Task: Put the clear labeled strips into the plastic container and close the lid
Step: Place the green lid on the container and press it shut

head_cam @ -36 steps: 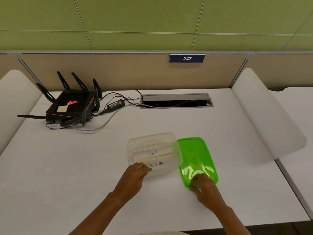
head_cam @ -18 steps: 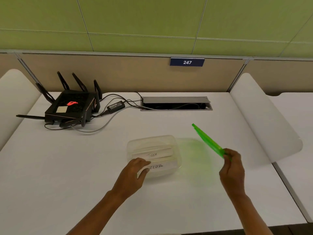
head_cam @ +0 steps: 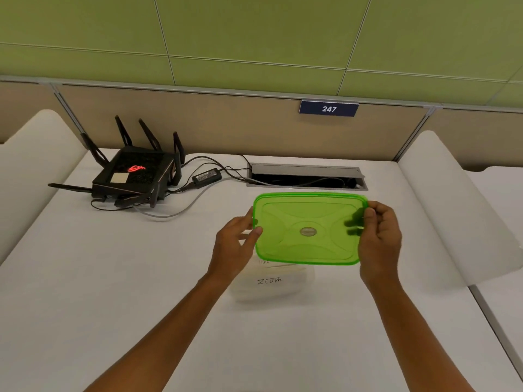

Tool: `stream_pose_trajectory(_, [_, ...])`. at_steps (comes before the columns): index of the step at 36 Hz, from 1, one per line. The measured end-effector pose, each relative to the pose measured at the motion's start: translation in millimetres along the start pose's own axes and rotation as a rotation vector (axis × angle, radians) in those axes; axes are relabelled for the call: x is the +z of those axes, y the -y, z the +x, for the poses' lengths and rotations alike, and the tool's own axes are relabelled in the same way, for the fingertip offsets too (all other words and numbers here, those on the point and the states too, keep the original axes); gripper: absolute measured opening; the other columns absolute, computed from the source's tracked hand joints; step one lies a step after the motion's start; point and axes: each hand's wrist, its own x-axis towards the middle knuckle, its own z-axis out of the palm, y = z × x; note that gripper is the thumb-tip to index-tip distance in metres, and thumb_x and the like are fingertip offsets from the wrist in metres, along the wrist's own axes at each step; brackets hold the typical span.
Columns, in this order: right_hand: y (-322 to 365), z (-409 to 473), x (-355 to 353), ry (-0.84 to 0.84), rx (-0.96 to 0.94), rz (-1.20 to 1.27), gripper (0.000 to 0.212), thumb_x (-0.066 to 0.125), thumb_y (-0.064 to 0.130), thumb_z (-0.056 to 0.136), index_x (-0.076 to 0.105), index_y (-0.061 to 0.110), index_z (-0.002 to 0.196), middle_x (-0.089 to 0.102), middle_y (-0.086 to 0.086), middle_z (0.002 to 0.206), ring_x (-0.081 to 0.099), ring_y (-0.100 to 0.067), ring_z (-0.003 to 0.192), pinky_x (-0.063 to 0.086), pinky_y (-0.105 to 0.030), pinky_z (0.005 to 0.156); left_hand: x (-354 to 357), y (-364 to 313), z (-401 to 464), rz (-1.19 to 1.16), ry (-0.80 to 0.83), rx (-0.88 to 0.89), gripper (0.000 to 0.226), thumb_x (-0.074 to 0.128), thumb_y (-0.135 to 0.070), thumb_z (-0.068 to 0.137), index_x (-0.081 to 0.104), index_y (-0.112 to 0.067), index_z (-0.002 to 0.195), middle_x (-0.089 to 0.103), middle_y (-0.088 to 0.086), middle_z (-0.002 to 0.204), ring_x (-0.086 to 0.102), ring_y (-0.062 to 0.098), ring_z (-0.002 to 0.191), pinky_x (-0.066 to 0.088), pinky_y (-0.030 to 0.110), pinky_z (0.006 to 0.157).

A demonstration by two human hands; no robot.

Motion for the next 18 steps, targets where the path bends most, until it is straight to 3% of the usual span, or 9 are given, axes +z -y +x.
stream_pose_trajectory(6, [-26,6,29,0.036,0.184,-0.01,0.014,0.051,0.015,0.105,0.065,0.013,0.109,0.068,-0.009,0.09,0.069,-0.023,0.073,0.06,-0.04,0.063,-14,13,2,0.05,-0.105,-0.15,0.046,0.069,-0.008,0.095,0.061,-0.011,0.14,0.068,0.003,0.098,0.063,0.006,0.081,0.056,0.014,0.078])
stream_pose_trajectory(10, [-50,10,43,0.059,0.265,-0.08,0.012,0.059,0.017,0.101,0.071,0.016,0.103,0.069,-0.017,0.095,0.068,-0.023,0.073,0.063,-0.045,0.063,-21,26,-2,0.171,-0.112,-0.246,0.041,0.07,-0.013,0.094,0.067,-0.015,0.135,0.069,0.005,0.098,0.066,0.017,0.084,0.056,0.032,0.083])
stream_pose_trajectory(13, [-67,11,50,0.103,0.308,-0.147,0.009,0.064,0.018,0.097,0.073,0.017,0.101,0.069,-0.015,0.094,0.07,-0.029,0.076,0.064,-0.044,0.062,-24,33,-6,0.263,-0.068,-0.296,0.036,0.07,-0.014,0.094,0.071,-0.016,0.13,0.07,0.011,0.1,0.068,0.025,0.09,0.054,0.035,0.084])
stream_pose_trajectory(16, [-84,10,54,0.167,0.3,-0.273,0.015,0.07,0.019,0.093,0.073,0.015,0.108,0.069,-0.008,0.087,0.069,-0.015,0.067,0.061,-0.034,0.058,-25,41,-10,0.324,-0.051,-0.35,0.034,0.071,-0.017,0.093,0.073,-0.013,0.127,0.07,0.013,0.1,0.068,0.03,0.093,0.054,0.04,0.085])
stream_pose_trajectory(18, [-96,8,55,0.199,0.29,-0.341,0.017,0.073,0.022,0.09,0.075,0.02,0.107,0.069,-0.001,0.079,0.069,-0.013,0.065,0.063,-0.042,0.067,-24,45,-13,0.367,-0.048,-0.378,0.035,0.071,-0.018,0.094,0.072,-0.011,0.127,0.07,0.015,0.098,0.068,0.031,0.095,0.051,0.036,0.084])
